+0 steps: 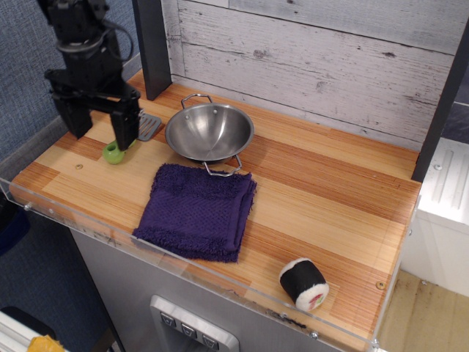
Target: Move the grater to the right side of the table.
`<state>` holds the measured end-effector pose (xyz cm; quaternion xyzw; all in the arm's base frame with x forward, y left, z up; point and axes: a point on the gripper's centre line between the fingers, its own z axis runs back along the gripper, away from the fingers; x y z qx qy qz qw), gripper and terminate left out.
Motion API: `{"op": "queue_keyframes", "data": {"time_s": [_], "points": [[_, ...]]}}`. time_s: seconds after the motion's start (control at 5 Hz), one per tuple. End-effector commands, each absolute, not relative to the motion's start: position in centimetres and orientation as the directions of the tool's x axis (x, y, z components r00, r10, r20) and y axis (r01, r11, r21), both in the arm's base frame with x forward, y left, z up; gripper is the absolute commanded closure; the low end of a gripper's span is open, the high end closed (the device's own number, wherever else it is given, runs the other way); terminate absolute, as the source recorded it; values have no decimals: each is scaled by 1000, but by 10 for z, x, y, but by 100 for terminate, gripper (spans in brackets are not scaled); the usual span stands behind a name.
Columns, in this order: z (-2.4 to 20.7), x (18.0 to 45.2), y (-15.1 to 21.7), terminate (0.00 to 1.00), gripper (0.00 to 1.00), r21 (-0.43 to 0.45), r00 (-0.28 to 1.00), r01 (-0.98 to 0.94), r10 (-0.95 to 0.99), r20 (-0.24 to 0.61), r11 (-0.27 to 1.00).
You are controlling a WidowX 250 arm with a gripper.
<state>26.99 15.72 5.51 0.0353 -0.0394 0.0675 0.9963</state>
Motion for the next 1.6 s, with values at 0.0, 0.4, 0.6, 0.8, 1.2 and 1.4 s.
{"op": "queue_keyframes", "data": {"time_s": [0.0,0.4,0.6,0.8,1.2,1.4], "points": [[48,279,175,0,0,169,988,-127,110,107,977],[37,291,169,0,0,197,992,-92,74,98,976],[36,292,169,0,0,198,992,-95,75,104,976],[36,290,171,0,100,208,986,-123,96,136,970],[37,288,171,0,100,214,986,-129,102,135,968],[40,287,171,0,100,175,980,-148,121,155,973]]}}
